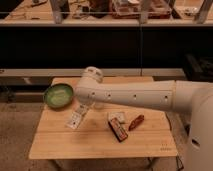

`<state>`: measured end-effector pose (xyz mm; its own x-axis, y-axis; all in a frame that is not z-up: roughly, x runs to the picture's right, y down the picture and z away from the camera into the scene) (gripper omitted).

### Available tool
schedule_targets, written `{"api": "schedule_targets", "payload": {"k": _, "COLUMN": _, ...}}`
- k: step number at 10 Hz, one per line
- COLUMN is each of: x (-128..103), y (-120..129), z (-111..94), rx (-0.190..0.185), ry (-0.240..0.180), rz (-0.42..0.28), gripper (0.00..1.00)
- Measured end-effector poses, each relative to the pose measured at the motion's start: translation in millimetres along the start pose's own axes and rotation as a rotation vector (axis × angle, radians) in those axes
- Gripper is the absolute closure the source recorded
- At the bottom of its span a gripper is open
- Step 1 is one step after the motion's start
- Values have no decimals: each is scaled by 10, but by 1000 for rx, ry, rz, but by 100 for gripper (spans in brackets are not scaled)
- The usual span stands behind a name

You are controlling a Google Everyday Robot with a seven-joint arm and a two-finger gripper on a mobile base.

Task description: Stand the bottle upright

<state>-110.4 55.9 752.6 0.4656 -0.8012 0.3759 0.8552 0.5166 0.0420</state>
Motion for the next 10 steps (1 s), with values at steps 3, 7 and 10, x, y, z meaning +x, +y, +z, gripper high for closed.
{"api": "schedule_targets", "payload": {"k": 3, "x": 56, "y": 382, "z": 119, "rx": -81, "ry": -39, "rz": -88, "gripper": 99}}
{"api": "schedule_targets", "payload": {"k": 7, "x": 62, "y": 603, "z": 86, "rx": -89, "ry": -118, "rz": -410, "gripper": 99}}
{"api": "schedule_targets", "payload": {"k": 10, "x": 45, "y": 592, "z": 43, "rx": -70, "ry": -141, "rz": -548, "gripper": 99}}
